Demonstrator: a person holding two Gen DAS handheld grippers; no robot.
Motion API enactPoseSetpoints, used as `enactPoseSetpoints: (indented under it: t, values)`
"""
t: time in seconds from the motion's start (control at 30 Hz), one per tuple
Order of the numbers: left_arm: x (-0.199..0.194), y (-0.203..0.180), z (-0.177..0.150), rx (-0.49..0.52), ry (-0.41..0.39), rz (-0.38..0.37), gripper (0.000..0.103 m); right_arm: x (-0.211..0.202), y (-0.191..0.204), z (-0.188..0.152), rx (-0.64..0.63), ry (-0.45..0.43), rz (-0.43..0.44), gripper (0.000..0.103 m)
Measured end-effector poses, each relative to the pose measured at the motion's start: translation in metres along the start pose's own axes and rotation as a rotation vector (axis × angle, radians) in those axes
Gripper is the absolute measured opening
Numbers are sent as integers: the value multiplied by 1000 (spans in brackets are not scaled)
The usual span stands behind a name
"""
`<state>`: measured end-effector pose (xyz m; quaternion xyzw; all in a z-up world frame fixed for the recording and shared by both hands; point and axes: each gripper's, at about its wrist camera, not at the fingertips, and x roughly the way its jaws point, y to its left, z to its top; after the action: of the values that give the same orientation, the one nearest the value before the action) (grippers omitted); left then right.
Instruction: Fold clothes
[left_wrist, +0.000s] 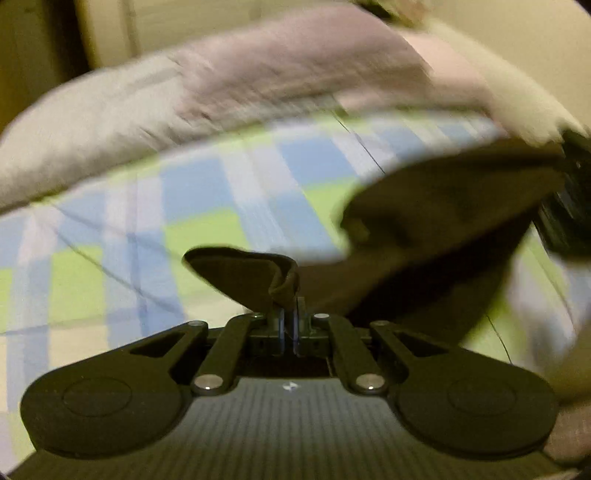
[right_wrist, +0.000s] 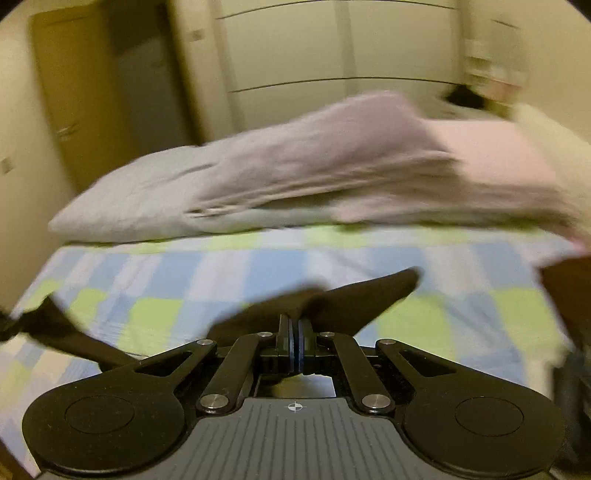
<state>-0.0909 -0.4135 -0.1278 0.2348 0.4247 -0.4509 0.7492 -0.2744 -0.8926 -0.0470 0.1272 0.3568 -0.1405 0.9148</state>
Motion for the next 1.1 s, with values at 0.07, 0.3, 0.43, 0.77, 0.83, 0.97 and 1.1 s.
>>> enactPoseSetpoints:
  t: [0.07, 0.3, 0.43, 0.77, 0.83, 0.97, 1.1]
  values:
    - [10, -33, -28, 42, 97, -52, 2, -17, -24, -45, 69, 97, -76, 0]
    - [38, -68, -95, 105, 318, -121, 2, -32, -85, -195, 336, 479, -255, 1]
    - [31, -39, -86, 105, 262, -60, 2, -27, -74, -212, 370, 562, -274, 1]
    - [0, 81, -18, -19, -13, 110, 2, 46, 67, -129, -96, 395, 70, 94]
    - [-2, 102, -8, -42, -62, 110, 2, 69, 106, -116, -283, 367, 155, 94]
    - [-8, 116, 38, 38, -232, 46, 2, 115, 177, -105, -638, 313, 294, 94]
    - [-12, 116, 90, 110, -388, -3, 2, 172, 233, -110, -819, 334, 410, 94]
